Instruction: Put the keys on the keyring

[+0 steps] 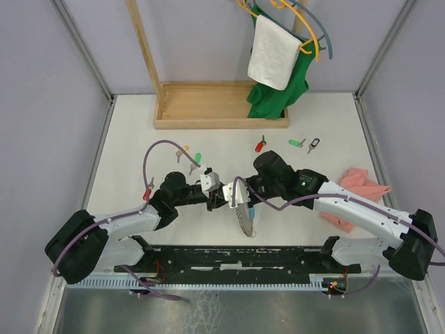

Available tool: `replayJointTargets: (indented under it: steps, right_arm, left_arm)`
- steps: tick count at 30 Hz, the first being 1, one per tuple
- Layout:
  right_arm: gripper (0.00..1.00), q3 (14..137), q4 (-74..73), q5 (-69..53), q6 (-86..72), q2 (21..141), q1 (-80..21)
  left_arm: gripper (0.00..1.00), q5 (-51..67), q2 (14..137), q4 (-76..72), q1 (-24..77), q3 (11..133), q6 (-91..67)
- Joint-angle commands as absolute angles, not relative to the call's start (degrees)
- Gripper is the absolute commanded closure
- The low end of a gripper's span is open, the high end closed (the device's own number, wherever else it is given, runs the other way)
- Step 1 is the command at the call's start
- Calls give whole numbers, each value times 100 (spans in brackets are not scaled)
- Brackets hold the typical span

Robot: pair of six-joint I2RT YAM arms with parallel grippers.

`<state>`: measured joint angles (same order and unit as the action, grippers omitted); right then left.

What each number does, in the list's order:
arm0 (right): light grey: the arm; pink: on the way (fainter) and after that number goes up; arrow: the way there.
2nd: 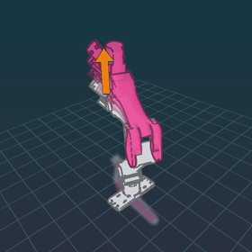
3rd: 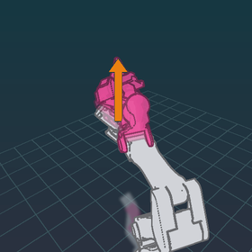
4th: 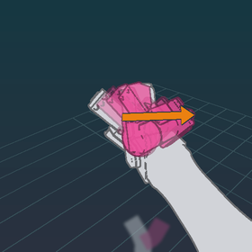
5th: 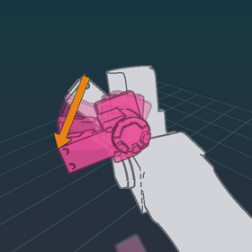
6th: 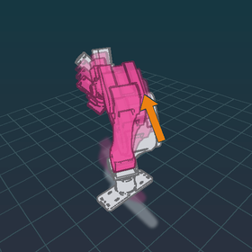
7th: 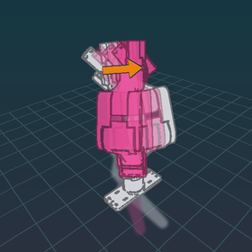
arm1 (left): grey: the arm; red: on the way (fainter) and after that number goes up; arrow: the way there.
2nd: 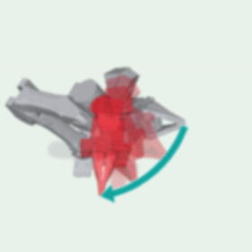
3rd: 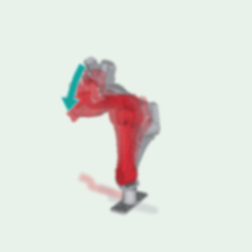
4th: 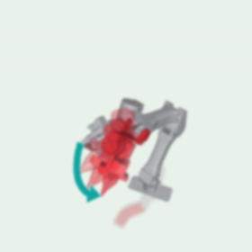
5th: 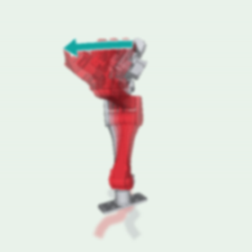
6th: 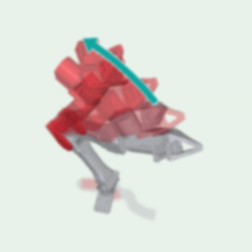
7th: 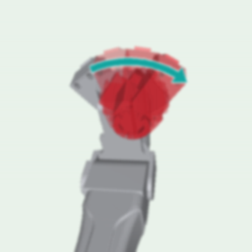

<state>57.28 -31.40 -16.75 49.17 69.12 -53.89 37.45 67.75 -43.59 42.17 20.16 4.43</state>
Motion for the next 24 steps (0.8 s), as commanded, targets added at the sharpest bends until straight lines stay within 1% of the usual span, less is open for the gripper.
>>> replayJointTargets:
  steps: [1,4,6,7,11,17,24]
  right_arm:
    - [99,6137,-3052,-1843,4992,6903,-5418]
    - [99,6179,-3130,-1863,5001,6920,-5422]
    - [99,6200,-3190,-1857,5008,6930,-5426]
    - [99,6211,-3224,-1848,5009,6926,-5428]
    - [99,6257,-3449,-1669,5047,6972,-5440]
    - [99,6370,-3911,-1154,5123,7140,-5436]
    - [99,6398,-3968,-952,5141,7341,-5437]
  left_arm:
    - [68,3984,6913,-4300,4195,2363,699]
    - [71,4024,6983,-4269,4201,2423,683]
    - [75,4040,7012,-4221,4199,2461,692]
    - [78,4043,7021,-4175,4200,2481,702]
    - [96,4069,6971,-4017,4201,2503,728]
    - [97,4165,6800,-3937,4209,2471,740]
    - [97,4264,6676,-3950,4261,2473,736]
